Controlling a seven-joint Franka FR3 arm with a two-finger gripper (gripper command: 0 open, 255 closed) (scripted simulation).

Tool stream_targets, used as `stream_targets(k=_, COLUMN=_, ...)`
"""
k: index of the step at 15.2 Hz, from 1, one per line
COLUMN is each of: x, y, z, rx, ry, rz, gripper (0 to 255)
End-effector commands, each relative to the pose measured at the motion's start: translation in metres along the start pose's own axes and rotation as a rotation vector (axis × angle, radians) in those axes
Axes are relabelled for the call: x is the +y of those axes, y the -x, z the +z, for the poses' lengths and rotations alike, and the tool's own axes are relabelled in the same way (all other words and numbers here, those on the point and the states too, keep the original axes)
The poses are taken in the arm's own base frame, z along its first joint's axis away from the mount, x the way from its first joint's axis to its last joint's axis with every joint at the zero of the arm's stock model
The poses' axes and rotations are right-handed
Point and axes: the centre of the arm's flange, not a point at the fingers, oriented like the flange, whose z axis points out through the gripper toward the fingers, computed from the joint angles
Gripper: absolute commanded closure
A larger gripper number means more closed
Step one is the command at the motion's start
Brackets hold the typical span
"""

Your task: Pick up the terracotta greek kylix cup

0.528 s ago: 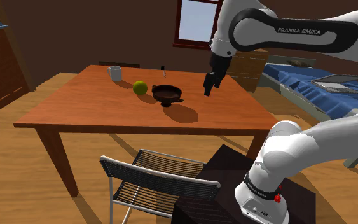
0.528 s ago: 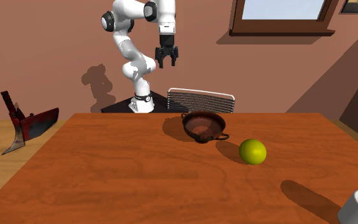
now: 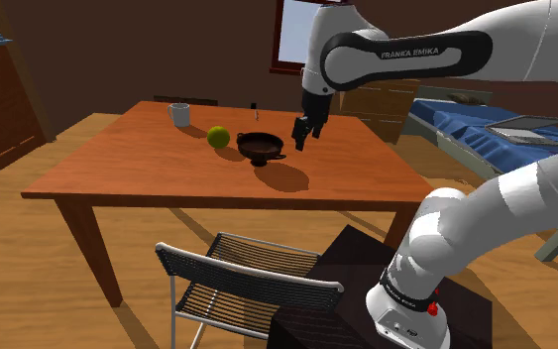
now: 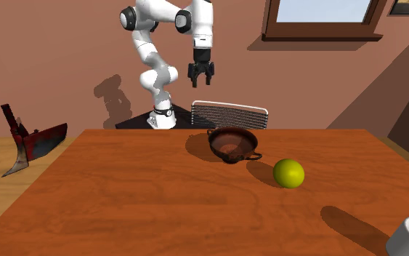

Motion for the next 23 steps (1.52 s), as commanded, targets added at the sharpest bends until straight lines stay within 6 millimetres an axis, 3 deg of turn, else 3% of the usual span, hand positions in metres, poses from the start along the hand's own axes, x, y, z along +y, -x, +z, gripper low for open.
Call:
stream_targets(k=1, x=-0.002, y=-0.027, z=0.012, rx=0.004, ry=0.008, rz=0.002, gripper=0)
stream_targets(k=20, x=-0.008, y=-0.249, z=0.122, rx=0.026, ry=0.091, rz=0.024, gripper=0)
stream_targets(k=23, x=-0.009, y=-0.250, z=0.133, rx=0.026, ry=0.092, rz=0.024, gripper=0)
